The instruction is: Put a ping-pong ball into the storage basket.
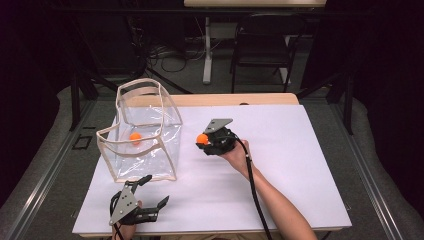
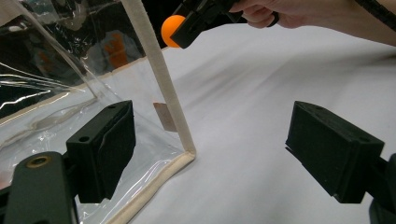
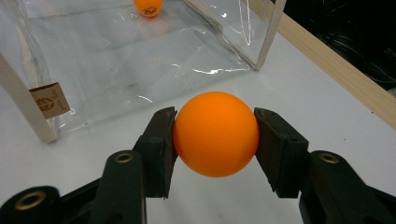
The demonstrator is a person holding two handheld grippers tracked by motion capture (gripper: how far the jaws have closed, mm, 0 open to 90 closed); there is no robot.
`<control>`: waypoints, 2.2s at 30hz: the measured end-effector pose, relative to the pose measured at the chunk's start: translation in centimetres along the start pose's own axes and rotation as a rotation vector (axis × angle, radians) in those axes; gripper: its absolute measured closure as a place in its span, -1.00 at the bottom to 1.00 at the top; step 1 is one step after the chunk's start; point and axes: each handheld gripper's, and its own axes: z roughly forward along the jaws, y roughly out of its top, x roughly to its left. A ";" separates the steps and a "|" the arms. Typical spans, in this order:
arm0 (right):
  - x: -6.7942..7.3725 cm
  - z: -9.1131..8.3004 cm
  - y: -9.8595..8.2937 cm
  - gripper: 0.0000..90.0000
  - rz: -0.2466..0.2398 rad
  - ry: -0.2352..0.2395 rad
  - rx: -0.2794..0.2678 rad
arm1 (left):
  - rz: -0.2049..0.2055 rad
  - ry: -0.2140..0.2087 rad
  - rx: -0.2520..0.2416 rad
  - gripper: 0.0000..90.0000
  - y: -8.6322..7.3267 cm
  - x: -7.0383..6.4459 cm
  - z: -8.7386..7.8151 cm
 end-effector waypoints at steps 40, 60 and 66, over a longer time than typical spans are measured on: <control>-0.7 -1.8 4.3 0.13 -0.023 0.015 -0.020 | -0.002 0.005 -0.006 -0.65 0.0 0.0 -0.1; -1.2 -2.9 5.7 0.13 -0.018 0.033 -0.037 | -0.001 0.004 -0.006 -0.65 0.0 0.0 -0.1; -1.1 -3.1 6.0 0.13 -0.026 0.033 -0.041 | -0.002 0.005 -0.006 -0.65 0.0 0.0 -0.1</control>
